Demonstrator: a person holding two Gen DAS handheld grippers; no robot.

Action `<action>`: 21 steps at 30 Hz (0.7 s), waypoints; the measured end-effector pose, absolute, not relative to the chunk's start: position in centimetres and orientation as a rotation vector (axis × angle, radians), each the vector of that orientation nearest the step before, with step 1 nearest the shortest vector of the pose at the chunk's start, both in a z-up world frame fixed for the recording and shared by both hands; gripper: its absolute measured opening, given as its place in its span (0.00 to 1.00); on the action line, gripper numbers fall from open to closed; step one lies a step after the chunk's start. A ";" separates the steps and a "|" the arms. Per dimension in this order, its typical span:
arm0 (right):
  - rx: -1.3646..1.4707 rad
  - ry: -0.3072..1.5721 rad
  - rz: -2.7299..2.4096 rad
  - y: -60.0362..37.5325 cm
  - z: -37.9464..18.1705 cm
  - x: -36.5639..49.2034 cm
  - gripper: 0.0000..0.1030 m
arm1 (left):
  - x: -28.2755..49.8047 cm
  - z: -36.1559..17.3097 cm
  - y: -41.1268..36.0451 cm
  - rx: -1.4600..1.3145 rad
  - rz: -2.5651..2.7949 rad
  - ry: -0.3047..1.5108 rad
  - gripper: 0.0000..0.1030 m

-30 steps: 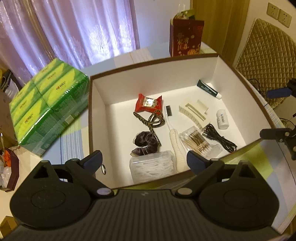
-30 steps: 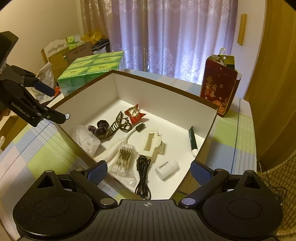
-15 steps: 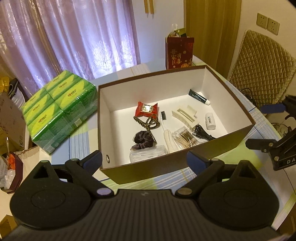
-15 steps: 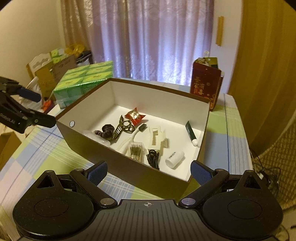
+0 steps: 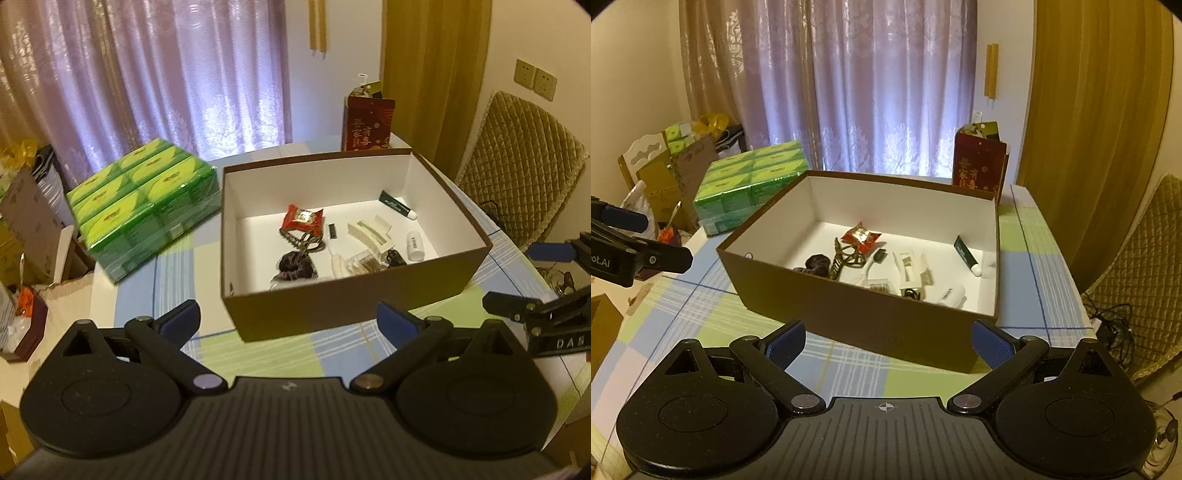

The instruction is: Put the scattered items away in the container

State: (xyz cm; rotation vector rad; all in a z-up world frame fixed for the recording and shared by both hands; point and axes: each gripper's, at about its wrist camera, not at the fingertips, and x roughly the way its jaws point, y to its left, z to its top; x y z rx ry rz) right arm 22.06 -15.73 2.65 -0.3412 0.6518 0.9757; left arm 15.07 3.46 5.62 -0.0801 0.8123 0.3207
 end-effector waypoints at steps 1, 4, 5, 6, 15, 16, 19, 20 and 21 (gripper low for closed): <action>-0.346 0.639 0.967 -15.8 2.6 21.4 0.98 | 14.6 5.6 3.3 -0.076 0.327 0.805 0.99; -0.341 0.634 0.947 -15.9 2.3 19.9 0.98 | 13.1 5.4 3.0 -0.063 0.351 0.792 0.99; -0.333 0.635 0.941 -16.0 2.3 19.5 0.98 | 12.6 5.3 3.0 -0.068 0.351 0.789 0.99; -0.327 0.633 0.935 -16.1 2.3 19.2 0.98 | 12.2 5.3 3.0 -0.074 0.347 0.787 0.99; -0.302 0.612 0.859 -16.5 3.3 15.8 0.98 | 8.4 6.3 2.7 -0.117 0.356 0.776 0.99; -0.296 0.611 0.859 -16.6 3.4 15.4 0.98 | 8.1 6.5 2.7 -0.118 0.358 0.775 0.99; -0.291 0.619 0.850 -16.8 3.6 14.5 0.98 | 7.0 6.7 2.4 -0.123 0.359 0.781 0.99; -0.290 0.622 0.845 -16.9 3.6 14.2 0.98 | 6.7 6.7 2.4 -0.127 0.358 0.780 0.99; -0.289 0.624 0.842 -16.9 3.6 14.0 0.98 | 6.4 6.8 2.3 -0.131 0.357 0.781 0.99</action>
